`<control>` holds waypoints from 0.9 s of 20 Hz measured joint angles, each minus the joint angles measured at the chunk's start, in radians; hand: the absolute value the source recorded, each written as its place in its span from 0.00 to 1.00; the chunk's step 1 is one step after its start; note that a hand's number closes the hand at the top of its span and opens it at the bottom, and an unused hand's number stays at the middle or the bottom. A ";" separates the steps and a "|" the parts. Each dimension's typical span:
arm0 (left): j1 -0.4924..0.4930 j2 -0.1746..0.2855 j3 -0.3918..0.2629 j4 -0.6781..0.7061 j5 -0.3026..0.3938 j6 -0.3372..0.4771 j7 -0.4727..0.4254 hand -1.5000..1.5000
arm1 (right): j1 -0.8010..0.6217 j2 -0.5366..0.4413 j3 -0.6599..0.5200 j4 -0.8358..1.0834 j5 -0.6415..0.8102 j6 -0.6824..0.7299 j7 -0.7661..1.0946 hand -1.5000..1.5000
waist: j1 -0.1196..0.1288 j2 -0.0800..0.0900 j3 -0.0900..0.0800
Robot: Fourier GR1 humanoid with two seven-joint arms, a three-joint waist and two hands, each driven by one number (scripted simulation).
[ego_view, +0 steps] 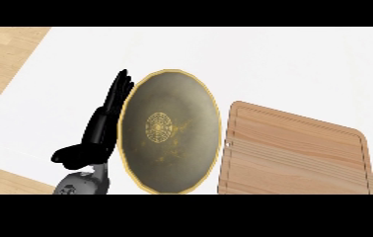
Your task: Pick the eggplant from the cutting board and place it in the pot
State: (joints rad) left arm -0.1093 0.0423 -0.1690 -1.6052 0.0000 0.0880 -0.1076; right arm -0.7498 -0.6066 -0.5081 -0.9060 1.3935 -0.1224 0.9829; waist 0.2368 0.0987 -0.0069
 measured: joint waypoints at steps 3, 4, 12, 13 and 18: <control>-0.009 -0.008 -0.013 0.006 -0.005 -0.001 0.007 0.50 | -0.049 -0.032 0.004 0.058 0.088 0.005 0.071 1.00 | 0.011 0.000 0.002; -0.011 -0.010 -0.016 0.008 -0.007 -0.001 0.006 0.50 | -0.065 -0.044 0.003 0.076 0.113 0.008 0.086 1.00 | 0.014 0.000 0.003; -0.025 -0.023 -0.018 0.027 -0.009 0.007 0.015 0.50 | -0.179 -0.081 -0.010 0.205 0.297 0.037 0.182 1.00 | 0.001 -0.014 0.006; -0.027 -0.025 -0.015 0.031 -0.009 0.010 0.015 0.50 | -0.191 -0.077 -0.013 0.219 0.316 0.040 0.192 1.00 | -0.006 -0.017 0.006; -0.026 -0.019 0.004 0.040 -0.014 0.026 0.019 0.50 | -0.234 -0.067 -0.036 0.279 0.396 0.043 0.226 1.00 | -0.039 -0.030 0.008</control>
State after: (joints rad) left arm -0.1351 0.0232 -0.1655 -1.5653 -0.0138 0.1138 -0.0886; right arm -0.9833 -0.6734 -0.5442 -0.6267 1.7898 -0.0793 1.2089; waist 0.1982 0.0685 0.0014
